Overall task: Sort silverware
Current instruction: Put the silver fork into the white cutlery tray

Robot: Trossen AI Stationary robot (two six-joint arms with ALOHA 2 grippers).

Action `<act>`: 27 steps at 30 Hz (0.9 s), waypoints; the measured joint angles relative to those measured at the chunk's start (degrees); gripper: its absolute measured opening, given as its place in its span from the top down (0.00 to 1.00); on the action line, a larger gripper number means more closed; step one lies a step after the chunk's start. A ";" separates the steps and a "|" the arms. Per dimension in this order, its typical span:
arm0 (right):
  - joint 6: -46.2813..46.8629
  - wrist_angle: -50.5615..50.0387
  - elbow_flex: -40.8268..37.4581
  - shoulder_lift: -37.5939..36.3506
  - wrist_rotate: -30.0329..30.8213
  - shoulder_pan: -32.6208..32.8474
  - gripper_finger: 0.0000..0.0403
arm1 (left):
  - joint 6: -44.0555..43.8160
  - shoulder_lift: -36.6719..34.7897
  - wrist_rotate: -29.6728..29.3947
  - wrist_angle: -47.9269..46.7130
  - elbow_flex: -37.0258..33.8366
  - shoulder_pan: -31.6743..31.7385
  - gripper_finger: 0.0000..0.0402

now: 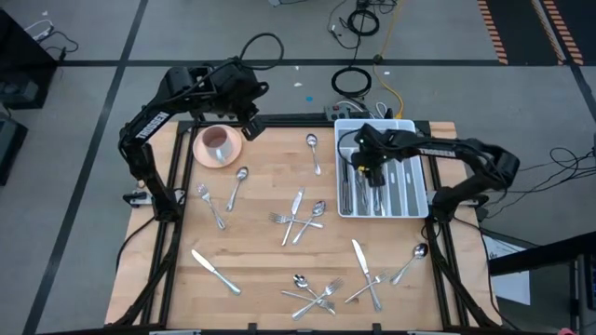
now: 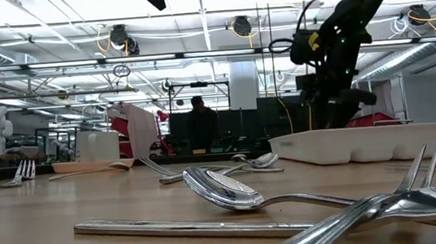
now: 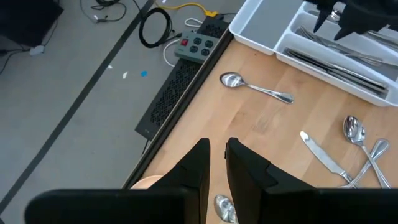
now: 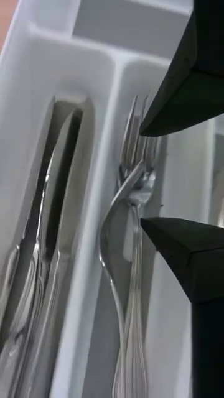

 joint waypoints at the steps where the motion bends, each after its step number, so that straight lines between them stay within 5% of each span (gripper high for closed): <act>1: -0.60 0.10 0.00 0.67 -0.04 0.04 0.46 | 0.00 0.00 -0.16 0.00 0.00 0.00 0.85; 17: -5.45 1.80 0.02 3.16 0.00 0.02 0.62 | 0.18 0.02 -1.69 0.02 0.00 0.92 0.85; 27: -6.98 2.94 0.04 3.29 -0.13 0.02 0.64 | 0.23 0.02 -1.67 0.02 0.00 2.42 0.85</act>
